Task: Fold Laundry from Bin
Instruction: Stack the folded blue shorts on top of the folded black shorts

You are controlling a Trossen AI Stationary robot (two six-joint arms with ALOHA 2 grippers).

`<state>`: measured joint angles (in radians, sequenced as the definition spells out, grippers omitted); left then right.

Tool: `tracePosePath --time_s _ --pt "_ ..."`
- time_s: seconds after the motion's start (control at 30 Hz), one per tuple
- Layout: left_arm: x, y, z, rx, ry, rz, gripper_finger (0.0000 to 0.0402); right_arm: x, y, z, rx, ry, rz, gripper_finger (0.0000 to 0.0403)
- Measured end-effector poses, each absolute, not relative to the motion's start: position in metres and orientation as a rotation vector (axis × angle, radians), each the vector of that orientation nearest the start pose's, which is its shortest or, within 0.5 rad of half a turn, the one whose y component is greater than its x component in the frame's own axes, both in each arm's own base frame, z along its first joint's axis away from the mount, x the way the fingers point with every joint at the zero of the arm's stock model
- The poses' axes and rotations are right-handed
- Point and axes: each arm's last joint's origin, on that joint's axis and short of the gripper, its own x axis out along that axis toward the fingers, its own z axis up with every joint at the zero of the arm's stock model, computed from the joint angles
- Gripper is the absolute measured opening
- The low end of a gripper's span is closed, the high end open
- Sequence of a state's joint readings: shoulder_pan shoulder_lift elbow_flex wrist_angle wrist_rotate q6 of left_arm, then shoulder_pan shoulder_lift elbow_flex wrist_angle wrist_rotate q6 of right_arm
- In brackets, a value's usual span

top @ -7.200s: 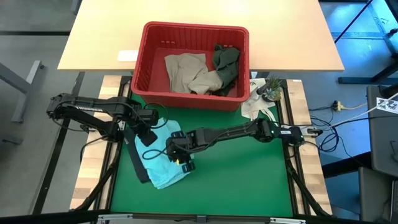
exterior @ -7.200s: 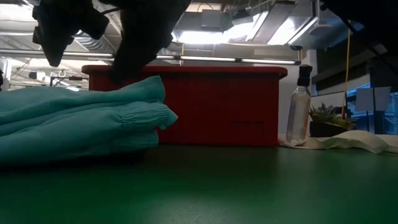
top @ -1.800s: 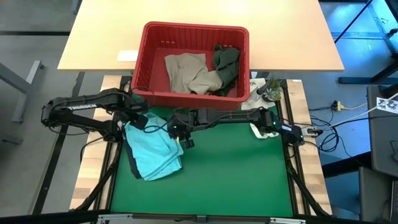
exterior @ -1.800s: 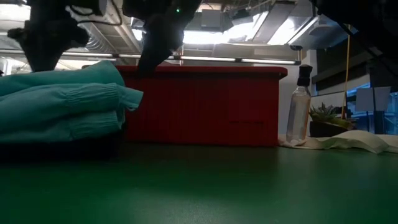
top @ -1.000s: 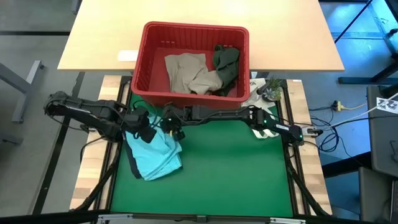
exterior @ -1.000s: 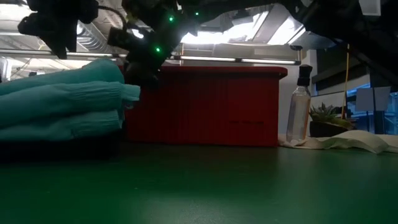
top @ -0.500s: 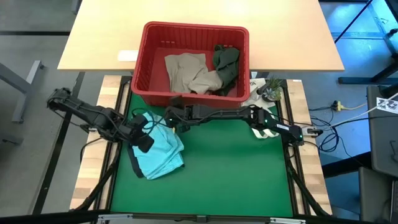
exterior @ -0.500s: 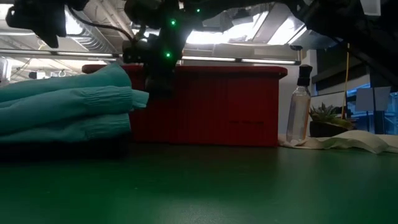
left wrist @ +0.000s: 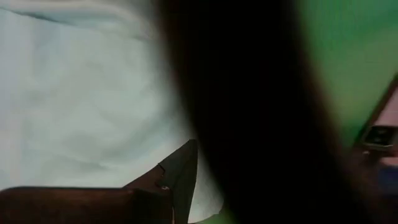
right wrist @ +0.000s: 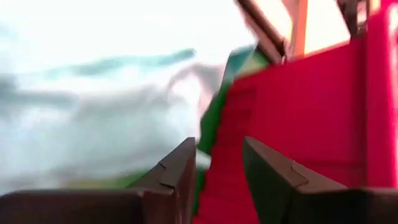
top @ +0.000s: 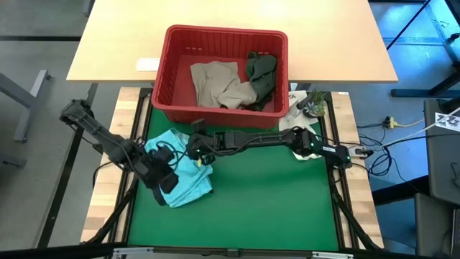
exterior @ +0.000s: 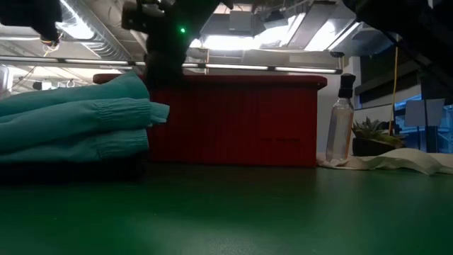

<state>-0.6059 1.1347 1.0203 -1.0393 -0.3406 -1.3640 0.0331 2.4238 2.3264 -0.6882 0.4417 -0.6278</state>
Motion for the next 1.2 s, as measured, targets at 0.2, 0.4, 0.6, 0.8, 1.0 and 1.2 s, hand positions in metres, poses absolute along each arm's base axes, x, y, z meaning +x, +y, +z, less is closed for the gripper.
tracePosePath --time_s 0.2,0.4,0.6,0.8,1.0,1.2 --pt "0.179 -0.129 0.261 -0.636 1.042 0.534 0.0122 0.540 0.003 0.239 -0.521 0.784 0.104 0.0131" --pt "0.190 -0.157 0.227 -0.531 1.059 0.611 0.0086 0.549 -0.003 0.221 -0.446 0.765 0.112 0.0131" --pt "0.201 -0.176 0.194 -0.460 1.117 0.628 0.0054 0.551 -0.007 0.194 -0.428 0.854 0.122 0.0131" --pt "0.209 -0.189 0.162 -0.418 1.192 0.654 0.0030 0.552 -0.006 0.183 -0.405 0.885 0.118 0.0131" --pt "0.210 -0.194 0.149 -0.386 1.214 0.666 0.0006 0.550 -0.006 0.170 -0.388 0.945 0.124 0.0131" --pt "0.210 -0.194 0.148 -0.385 1.213 0.663 0.0003 0.549 -0.006 0.170 -0.389 0.958 0.126 0.0131"
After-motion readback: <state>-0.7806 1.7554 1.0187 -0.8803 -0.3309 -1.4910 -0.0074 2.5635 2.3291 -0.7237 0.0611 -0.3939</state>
